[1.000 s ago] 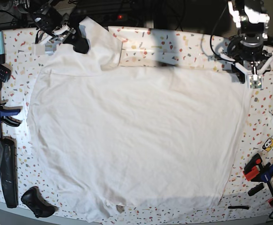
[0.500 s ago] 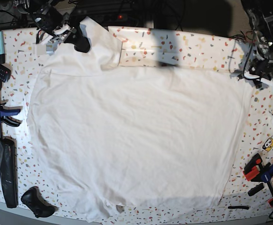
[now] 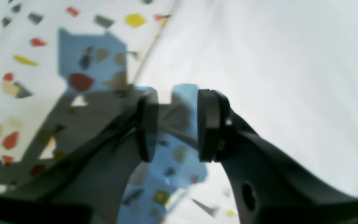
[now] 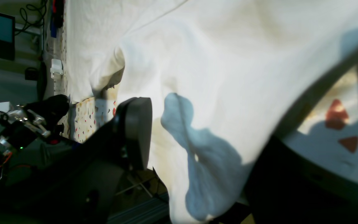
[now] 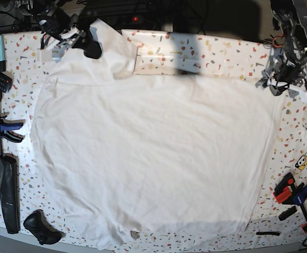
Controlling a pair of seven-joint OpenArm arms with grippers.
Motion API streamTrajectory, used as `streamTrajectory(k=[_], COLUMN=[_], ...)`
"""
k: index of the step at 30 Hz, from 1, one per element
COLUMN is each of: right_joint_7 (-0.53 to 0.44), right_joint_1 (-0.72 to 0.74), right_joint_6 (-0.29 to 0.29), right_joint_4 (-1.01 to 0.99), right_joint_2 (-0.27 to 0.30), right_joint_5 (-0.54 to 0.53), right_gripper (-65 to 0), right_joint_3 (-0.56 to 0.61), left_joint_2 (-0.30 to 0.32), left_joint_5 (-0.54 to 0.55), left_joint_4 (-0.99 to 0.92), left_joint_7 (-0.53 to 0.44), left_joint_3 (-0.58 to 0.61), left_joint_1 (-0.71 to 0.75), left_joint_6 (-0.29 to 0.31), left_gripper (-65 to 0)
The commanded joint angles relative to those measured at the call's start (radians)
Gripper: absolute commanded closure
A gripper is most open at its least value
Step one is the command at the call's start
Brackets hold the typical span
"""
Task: Fold the T-shirt properly
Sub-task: 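Grasp the shirt's shoulder edges with both grippers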
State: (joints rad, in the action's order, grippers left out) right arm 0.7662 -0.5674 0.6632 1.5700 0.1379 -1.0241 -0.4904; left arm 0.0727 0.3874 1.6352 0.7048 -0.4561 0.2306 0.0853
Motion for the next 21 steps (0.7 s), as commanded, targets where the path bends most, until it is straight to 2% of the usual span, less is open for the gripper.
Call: streamTrajectory(k=[1,8,10,13,18,19,21], right_joint_7=[0.039,0.039,0.039,0.024,-0.004,-0.007,-0.010], right_joint_1=[-0.011,-0.011,-0.011,-0.011,-0.011,-0.011,-0.011], right_joint_6=[0.003,0.003,0.003,0.003,0.003,0.003,0.003], right_joint_4=[0.005,0.005,0.005,0.005,0.005,0.005,0.005], right_joint_2=[0.006,0.006,0.006,0.006,0.006,0.006,0.006], right_joint_5=[0.026,0.026,0.025,0.026,0.026,0.026,0.025], right_gripper=[-31.2,-31.2,-31.2,-31.2,-31.1,-29.8,-22.6], right_joint_3=[0.000,0.000,0.000,0.000,0.000,0.000,0.000], left_joint_2=[0.011,0.011,0.011,0.011,0.011,0.011,0.011], left_joint_5=[0.012,0.095,0.120,0.118,0.095,0.076,0.040], left_joint_4=[-0.011,-0.127,-0.129,-0.129,-0.129,-0.129,-0.128], left_joint_7=[0.000,0.093,0.123,0.137,0.137,0.137,0.137], left_joint_3=[-0.002,-0.002,-0.002,-0.002,-0.002,-0.002,-0.002], left_joint_1=[-0.021,-0.087,-0.085,-0.081,-0.081,-0.081,-0.081], left_joint_6=[0.019,0.061,0.075,0.077,0.077,0.077,0.077], left_gripper=[-20.0,-19.8,-15.4,-0.4,0.0,0.0,0.0])
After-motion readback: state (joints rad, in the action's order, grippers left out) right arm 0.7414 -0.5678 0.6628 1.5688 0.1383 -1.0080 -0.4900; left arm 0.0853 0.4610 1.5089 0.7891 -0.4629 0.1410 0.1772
